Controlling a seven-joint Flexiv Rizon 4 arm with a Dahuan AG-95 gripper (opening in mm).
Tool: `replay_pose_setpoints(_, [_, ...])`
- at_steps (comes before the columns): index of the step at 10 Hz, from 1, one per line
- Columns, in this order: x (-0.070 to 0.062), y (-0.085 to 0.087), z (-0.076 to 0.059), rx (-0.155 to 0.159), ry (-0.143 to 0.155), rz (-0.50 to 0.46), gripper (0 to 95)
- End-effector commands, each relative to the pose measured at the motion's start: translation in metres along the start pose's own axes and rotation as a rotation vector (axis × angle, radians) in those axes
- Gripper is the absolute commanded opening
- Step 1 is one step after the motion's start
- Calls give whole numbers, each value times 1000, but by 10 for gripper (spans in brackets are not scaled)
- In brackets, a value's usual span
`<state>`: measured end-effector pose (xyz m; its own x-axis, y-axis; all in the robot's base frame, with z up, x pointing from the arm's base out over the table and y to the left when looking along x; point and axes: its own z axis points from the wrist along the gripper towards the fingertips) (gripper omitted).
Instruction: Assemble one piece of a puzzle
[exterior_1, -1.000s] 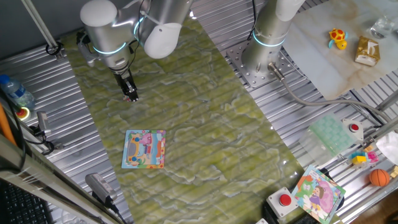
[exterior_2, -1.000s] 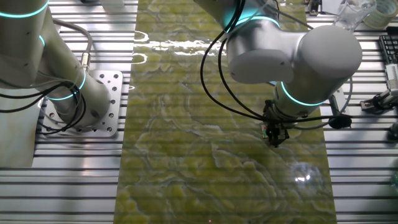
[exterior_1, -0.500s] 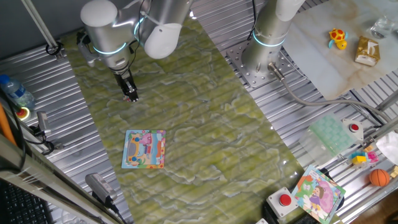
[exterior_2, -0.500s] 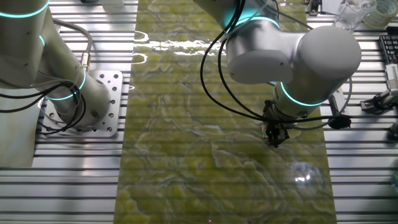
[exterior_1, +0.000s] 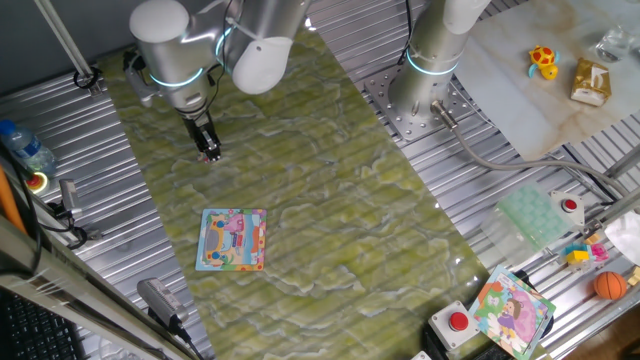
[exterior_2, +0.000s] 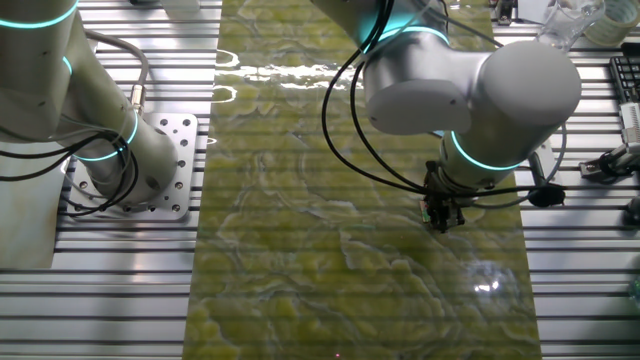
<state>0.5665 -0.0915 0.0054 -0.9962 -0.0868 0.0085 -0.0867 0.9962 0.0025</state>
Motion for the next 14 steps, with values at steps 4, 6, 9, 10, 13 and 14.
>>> replay_pose_setpoints(4, [0, 0, 1, -2, 1, 1, 380])
replay_pose_setpoints(6, [0, 0, 1, 0, 4, 4, 0])
replay_pose_setpoints(9, [0, 0, -1, -1, 4, 6, 0])
replay_pose_setpoints(10, [0, 0, -1, -1, 4, 6, 0])
replay_pose_setpoints(13, [-1, 0, -11, -4, -4, -10, 0])
replay_pose_setpoints(14, [-2, 0, -19, -4, -4, -29, 0])
